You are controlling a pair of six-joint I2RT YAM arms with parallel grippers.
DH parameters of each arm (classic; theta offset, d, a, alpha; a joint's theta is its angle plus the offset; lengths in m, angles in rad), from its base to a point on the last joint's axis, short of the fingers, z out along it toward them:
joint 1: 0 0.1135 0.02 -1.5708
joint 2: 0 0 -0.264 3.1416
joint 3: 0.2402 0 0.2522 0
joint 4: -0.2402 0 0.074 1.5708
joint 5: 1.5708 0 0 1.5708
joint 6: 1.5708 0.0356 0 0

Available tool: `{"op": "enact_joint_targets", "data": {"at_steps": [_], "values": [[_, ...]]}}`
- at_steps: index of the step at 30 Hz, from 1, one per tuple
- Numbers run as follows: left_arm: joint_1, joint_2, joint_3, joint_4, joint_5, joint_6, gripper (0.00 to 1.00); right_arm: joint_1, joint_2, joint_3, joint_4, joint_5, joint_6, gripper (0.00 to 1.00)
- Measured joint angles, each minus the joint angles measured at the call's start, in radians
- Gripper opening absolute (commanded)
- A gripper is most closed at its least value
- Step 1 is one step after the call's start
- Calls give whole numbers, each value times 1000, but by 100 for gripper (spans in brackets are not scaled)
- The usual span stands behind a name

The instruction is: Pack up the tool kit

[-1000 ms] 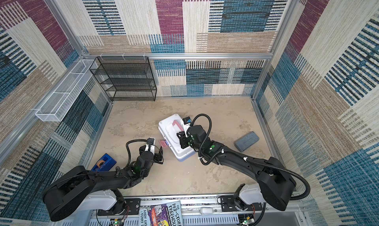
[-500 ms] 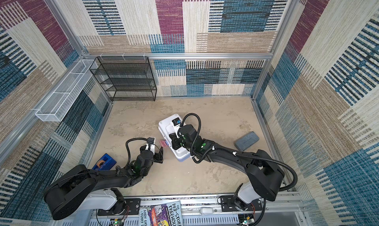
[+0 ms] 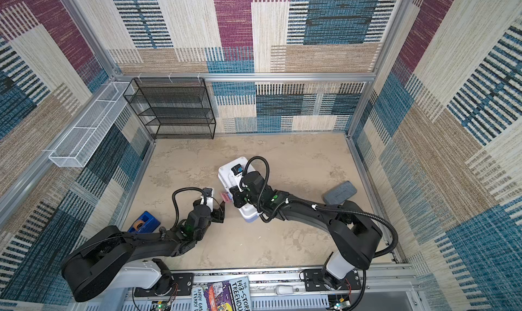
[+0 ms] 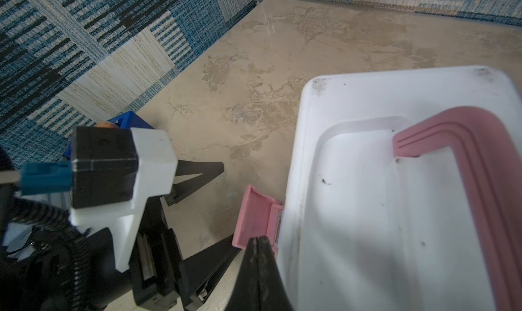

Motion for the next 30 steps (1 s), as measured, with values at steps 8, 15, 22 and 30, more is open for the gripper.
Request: {"op": "enact_joint_targets", "data": {"at_steps": [8, 15, 22, 30], "values": [[13, 0, 3, -1, 31, -3, 85, 5, 32, 27, -13, -25, -3, 0], [19, 6, 8, 0, 53, -4, 85, 7, 54, 49, -35, -43, -5, 0], [24, 10, 15, 0, 73, -5, 85, 10, 64, 62, -58, -42, -11, 0], [32, 22, 19, -1, 77, -9, 85, 19, 80, 86, -84, -32, -27, 0]]}}
